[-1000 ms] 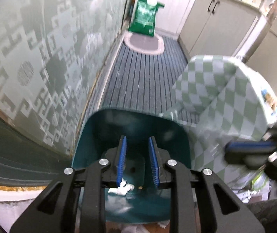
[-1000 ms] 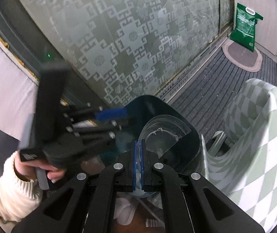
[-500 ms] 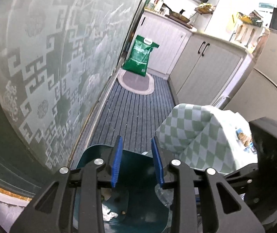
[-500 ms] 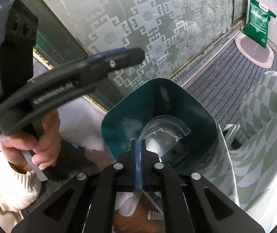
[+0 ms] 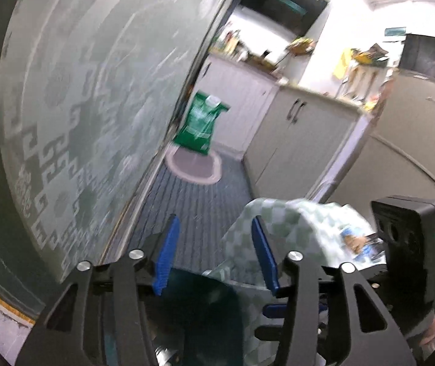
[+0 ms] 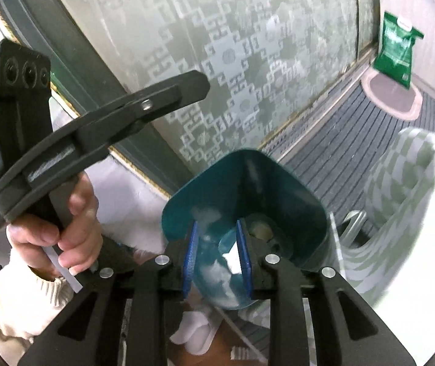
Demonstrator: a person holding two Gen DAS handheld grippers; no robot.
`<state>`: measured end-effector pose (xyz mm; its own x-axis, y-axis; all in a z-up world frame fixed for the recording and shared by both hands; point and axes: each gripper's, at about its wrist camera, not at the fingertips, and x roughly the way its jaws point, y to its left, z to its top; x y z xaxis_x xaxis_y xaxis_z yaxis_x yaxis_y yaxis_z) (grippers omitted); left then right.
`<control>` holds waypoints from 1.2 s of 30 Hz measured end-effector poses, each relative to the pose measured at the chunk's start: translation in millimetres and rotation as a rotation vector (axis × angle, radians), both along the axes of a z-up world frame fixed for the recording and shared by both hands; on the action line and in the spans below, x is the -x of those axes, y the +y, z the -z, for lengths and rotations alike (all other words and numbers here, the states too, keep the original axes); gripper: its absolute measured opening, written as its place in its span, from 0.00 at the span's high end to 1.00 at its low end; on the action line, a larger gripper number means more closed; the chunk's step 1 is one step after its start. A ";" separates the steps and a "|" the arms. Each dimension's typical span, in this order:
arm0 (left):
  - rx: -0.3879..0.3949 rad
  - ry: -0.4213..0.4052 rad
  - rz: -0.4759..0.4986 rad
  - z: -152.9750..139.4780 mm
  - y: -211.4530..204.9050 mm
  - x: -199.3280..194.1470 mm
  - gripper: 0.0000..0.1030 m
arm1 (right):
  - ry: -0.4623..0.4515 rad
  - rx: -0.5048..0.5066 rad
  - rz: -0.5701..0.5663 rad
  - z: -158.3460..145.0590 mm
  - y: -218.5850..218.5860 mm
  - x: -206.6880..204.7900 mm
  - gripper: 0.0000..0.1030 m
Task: Collect trash
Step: 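Move both tools back over the table toward the ginger root and black package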
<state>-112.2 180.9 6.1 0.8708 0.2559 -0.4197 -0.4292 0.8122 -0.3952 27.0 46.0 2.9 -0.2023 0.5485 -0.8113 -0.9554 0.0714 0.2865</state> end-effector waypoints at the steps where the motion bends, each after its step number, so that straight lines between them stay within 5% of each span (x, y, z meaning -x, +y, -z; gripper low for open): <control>1: -0.014 -0.028 0.014 -3.7 -3.8 1.1 0.48 | -0.003 -0.010 0.005 -2.5 -1.4 -2.3 0.75; 7: -0.047 -0.103 0.068 -13.4 -18.2 -5.0 0.37 | -0.036 -0.088 0.076 -25.2 -18.9 -23.5 0.75; 22: -0.056 -0.149 0.180 -22.0 -61.4 -46.7 0.18 | -0.119 -0.203 0.304 -65.1 -104.7 -95.1 0.49; 36: -0.101 -0.029 0.264 -12.5 -123.8 -120.0 0.17 | -0.186 -0.243 0.546 -77.7 -198.0 -159.8 0.41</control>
